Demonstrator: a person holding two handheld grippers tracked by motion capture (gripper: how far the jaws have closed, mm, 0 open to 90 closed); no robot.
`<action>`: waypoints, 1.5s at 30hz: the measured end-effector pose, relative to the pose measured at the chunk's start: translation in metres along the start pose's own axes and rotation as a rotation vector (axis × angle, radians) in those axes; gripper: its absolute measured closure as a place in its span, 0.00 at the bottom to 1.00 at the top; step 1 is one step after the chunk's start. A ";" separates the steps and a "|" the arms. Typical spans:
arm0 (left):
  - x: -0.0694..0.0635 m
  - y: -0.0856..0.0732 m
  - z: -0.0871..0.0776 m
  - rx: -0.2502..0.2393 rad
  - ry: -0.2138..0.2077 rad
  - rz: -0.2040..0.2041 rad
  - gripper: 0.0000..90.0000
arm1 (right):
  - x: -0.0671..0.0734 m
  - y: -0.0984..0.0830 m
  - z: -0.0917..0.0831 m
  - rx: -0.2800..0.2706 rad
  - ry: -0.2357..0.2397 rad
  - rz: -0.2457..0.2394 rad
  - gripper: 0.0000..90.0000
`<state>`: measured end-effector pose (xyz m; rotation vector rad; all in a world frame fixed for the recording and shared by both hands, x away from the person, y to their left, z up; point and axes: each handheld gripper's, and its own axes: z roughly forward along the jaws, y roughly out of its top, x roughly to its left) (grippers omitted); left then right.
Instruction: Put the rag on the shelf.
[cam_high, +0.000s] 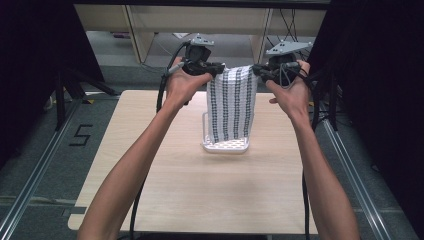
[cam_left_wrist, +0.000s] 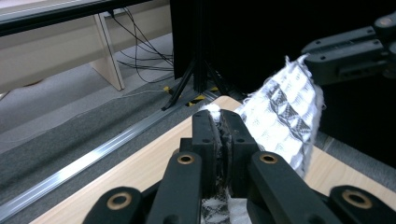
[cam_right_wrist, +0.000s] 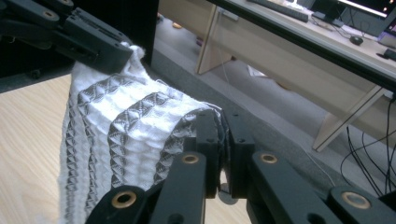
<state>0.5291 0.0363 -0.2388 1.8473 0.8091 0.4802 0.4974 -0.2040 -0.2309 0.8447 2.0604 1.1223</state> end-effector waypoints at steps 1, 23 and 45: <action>0.003 0.000 0.002 0.001 -0.004 -0.010 0.94 | -0.001 0.001 0.002 0.004 -0.001 0.007 0.97; 0.036 -0.033 0.059 0.107 0.002 -0.080 0.94 | -0.021 -0.029 0.072 0.198 0.043 0.118 0.97; 0.052 -0.079 0.095 0.232 -0.034 -0.133 0.93 | -0.027 -0.073 0.122 0.304 0.083 0.155 0.97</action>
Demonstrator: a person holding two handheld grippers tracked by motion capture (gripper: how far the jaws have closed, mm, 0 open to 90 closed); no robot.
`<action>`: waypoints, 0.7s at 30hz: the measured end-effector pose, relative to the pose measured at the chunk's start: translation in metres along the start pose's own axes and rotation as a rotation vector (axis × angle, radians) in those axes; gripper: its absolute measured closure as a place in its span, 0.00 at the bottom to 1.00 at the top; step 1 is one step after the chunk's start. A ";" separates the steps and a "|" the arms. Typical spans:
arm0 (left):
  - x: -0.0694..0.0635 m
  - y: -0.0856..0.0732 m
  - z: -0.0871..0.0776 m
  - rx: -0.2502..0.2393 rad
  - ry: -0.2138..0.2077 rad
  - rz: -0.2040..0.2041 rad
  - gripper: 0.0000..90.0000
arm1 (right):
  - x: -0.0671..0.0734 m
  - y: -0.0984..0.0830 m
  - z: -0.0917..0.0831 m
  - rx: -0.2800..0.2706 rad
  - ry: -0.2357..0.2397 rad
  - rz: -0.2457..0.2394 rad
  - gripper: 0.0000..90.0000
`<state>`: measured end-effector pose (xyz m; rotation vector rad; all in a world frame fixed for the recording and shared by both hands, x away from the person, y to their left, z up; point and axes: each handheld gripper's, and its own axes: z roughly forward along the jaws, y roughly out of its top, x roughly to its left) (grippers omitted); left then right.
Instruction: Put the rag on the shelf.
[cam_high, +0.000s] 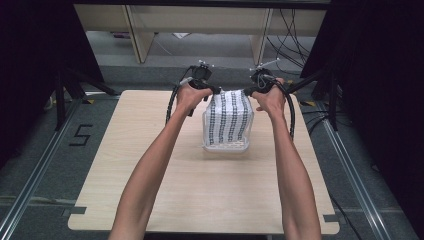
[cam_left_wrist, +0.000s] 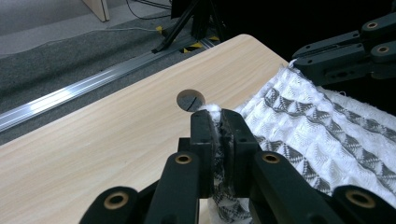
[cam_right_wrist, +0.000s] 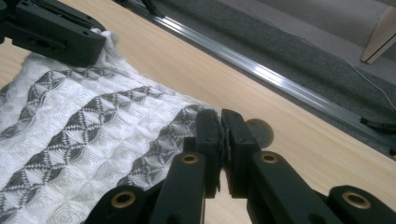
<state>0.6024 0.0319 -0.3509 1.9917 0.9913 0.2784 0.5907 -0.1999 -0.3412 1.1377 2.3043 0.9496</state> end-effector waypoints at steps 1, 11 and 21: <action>0.000 -0.001 0.001 0.012 0.001 0.000 0.90 | 0.002 -0.002 0.002 0.019 0.007 0.035 0.96; 0.005 -0.004 -0.002 0.067 0.054 -0.032 0.47 | -0.002 -0.011 0.004 0.049 -0.010 0.086 0.75; 0.007 0.001 -0.025 0.038 0.083 -0.046 0.43 | -0.008 -0.006 -0.013 -0.004 -0.025 0.072 0.74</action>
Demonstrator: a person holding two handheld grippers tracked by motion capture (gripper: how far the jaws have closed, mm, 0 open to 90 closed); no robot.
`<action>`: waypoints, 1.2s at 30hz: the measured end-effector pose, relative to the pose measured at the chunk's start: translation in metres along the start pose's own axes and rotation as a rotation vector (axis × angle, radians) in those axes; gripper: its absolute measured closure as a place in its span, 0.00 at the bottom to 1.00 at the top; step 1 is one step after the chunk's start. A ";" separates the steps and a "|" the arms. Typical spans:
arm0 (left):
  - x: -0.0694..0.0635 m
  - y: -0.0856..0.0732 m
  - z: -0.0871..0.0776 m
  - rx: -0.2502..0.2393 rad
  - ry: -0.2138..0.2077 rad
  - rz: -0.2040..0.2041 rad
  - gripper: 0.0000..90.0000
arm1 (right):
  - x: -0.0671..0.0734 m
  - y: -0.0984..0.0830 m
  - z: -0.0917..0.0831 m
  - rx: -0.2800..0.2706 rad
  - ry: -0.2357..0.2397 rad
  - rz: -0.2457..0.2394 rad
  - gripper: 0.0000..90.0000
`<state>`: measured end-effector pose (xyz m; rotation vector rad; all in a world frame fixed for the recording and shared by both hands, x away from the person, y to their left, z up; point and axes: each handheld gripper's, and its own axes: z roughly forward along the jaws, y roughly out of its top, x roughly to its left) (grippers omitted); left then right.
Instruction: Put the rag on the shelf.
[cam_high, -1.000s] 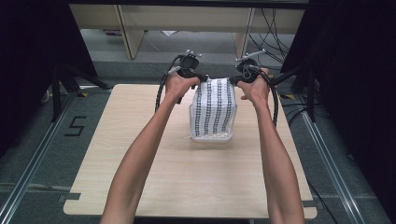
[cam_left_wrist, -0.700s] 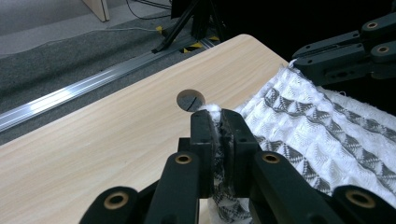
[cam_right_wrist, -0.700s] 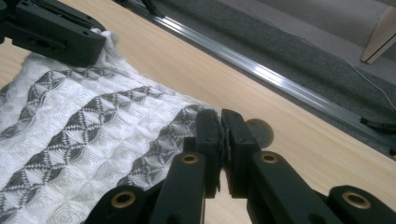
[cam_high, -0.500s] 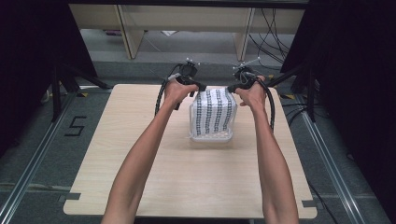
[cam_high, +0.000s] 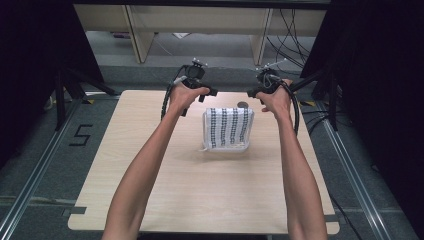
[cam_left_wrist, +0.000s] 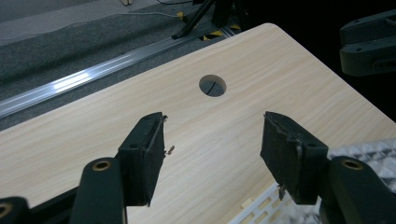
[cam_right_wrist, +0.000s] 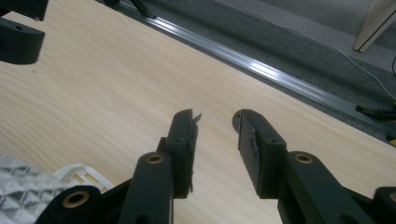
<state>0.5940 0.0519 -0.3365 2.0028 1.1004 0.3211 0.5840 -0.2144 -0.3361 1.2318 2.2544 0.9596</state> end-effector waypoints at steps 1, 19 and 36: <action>0.001 0.000 -0.002 -0.006 0.000 -0.002 0.43 | -0.001 0.000 -0.003 -0.001 -0.003 -0.005 0.73; 0.008 -0.011 -0.050 -0.081 0.019 -0.002 0.41 | 0.006 0.001 -0.038 -0.044 0.000 -0.009 0.66; 0.003 -0.033 -0.085 -0.139 -0.019 0.011 0.37 | 0.018 -0.018 -0.064 -0.157 0.077 -0.031 0.55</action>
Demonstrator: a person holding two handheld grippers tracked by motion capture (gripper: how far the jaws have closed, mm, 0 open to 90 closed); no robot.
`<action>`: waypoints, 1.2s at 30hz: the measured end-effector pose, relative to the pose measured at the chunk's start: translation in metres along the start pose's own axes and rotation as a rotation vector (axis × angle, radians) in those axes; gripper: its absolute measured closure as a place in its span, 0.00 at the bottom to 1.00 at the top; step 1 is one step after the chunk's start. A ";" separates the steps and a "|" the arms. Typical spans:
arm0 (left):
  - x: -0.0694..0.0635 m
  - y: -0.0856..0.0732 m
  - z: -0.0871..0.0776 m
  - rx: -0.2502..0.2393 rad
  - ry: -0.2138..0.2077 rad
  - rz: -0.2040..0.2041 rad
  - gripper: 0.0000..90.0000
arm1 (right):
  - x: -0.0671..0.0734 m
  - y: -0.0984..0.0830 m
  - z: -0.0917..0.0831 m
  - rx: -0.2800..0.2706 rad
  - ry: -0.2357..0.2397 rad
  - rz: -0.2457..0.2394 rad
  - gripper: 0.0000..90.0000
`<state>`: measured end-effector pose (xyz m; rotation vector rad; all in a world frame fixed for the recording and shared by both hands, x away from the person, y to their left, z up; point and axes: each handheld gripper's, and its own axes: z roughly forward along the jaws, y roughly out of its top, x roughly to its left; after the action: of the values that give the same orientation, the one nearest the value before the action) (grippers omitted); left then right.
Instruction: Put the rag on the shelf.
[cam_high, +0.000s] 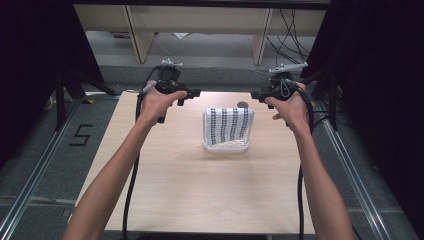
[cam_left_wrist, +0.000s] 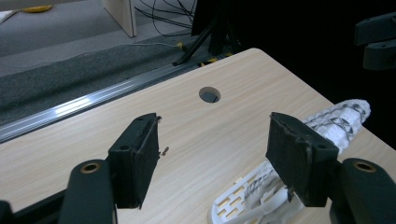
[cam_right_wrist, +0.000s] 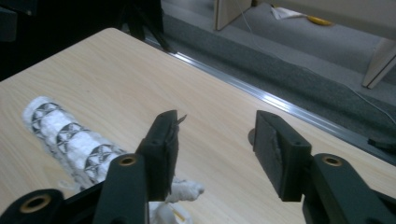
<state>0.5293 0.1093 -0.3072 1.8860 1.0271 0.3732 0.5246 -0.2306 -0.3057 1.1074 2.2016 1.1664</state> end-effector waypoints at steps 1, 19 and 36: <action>0.000 0.000 0.000 0.000 0.000 0.000 0.37 | 0.002 -0.001 -0.002 0.005 0.002 0.010 0.54; -0.005 -0.030 -0.008 0.005 -0.041 0.011 0.35 | 0.027 -0.018 -0.022 -0.045 0.029 -0.013 0.45; -0.030 -0.062 -0.027 -0.034 -0.120 0.026 0.28 | 0.053 -0.046 -0.036 -0.039 0.053 -0.068 0.39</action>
<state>0.4634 0.1147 -0.3406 1.8695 0.9122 0.2869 0.4485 -0.2216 -0.3234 0.9888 2.2278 1.2177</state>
